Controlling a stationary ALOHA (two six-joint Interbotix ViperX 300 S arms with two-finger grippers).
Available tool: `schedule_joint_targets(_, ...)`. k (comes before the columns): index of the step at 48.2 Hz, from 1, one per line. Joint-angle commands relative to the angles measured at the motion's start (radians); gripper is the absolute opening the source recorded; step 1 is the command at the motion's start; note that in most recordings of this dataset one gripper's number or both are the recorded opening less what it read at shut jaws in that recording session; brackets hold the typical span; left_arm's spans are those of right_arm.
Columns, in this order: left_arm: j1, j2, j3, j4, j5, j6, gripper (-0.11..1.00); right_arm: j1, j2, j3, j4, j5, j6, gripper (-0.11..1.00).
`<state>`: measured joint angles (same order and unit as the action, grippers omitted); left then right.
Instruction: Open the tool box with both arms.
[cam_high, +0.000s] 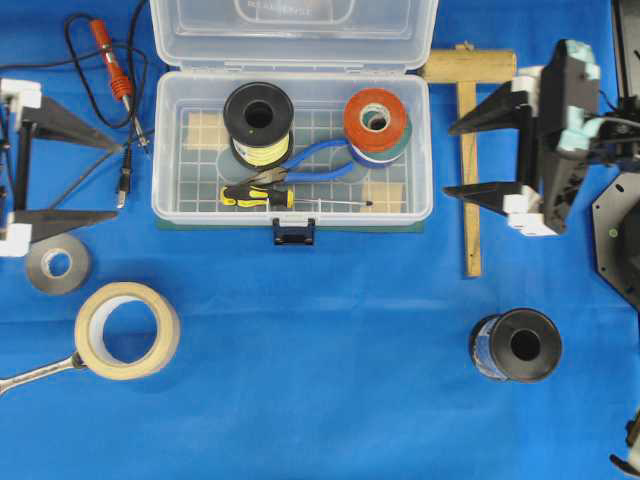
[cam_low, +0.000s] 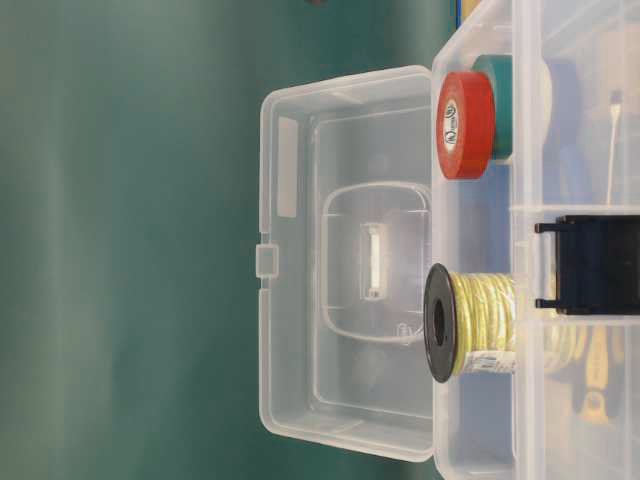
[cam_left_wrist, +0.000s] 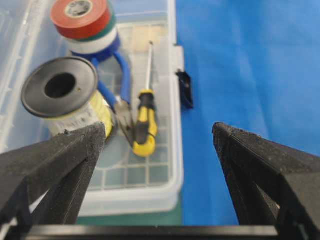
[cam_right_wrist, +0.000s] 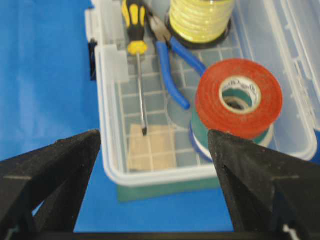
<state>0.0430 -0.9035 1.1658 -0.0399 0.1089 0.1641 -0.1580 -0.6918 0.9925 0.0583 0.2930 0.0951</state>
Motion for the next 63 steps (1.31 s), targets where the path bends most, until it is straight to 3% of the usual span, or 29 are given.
schedule_joint_targets(1,-0.003,-0.038,0.012,-0.002,0.008,-0.003,0.90,0.006,-0.057,0.018,-0.003,0.005,0.002,0.86)
schedule_joint_targets(15,-0.020,-0.201,0.129,-0.002,-0.006,-0.026,0.90,0.006,-0.278,0.193,0.000,-0.041,0.002,0.86)
schedule_joint_targets(26,-0.035,-0.296,0.219,-0.003,-0.055,-0.038,0.89,0.008,-0.362,0.279,0.018,-0.089,0.005,0.86)
schedule_joint_targets(37,-0.071,-0.285,0.276,-0.003,-0.143,-0.055,0.89,0.015,-0.322,0.321,0.071,-0.161,0.006,0.86)
schedule_joint_targets(47,-0.078,-0.268,0.322,-0.011,-0.183,-0.118,0.89,0.043,-0.247,0.364,0.097,-0.278,0.006,0.86)
schedule_joint_targets(63,-0.083,-0.272,0.327,-0.005,-0.192,-0.120,0.89,0.049,-0.198,0.439,0.130,-0.397,0.006,0.86)
